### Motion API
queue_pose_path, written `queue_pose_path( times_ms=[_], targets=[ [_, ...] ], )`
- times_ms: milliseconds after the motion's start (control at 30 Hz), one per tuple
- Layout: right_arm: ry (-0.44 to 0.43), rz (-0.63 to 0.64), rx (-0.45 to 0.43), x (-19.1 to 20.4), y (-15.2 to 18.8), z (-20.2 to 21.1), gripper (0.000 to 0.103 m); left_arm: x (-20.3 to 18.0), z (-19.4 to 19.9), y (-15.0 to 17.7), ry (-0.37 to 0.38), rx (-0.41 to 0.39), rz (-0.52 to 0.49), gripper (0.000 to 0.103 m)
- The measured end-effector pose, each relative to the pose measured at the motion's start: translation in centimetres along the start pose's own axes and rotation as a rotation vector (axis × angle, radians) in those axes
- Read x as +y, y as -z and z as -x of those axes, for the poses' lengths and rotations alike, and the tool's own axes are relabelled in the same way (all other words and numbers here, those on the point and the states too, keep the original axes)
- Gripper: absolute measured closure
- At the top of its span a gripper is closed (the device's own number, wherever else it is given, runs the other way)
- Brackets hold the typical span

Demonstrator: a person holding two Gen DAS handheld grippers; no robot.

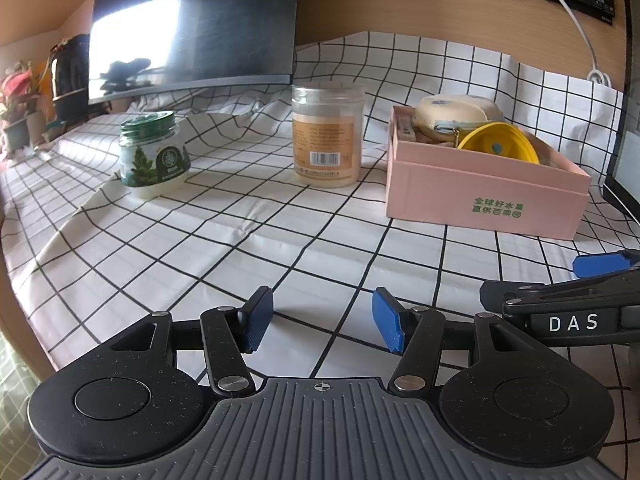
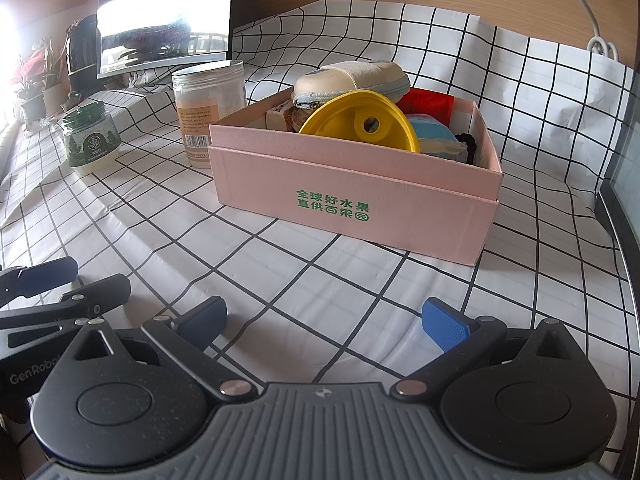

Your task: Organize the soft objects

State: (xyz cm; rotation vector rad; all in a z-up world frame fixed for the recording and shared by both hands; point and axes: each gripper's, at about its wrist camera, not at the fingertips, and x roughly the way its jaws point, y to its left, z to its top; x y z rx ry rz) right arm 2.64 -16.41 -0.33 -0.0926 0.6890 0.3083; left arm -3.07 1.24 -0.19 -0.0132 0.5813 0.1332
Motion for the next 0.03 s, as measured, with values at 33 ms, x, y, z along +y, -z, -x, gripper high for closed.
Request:
queue_pose_path(
  times_ms=[33],
  targets=[
    [0.0, 0.0, 0.0, 0.01, 0.0, 0.0, 0.0, 0.02, 0.01, -0.01, 0.001, 0.002, 0.0, 0.042]
  ],
)
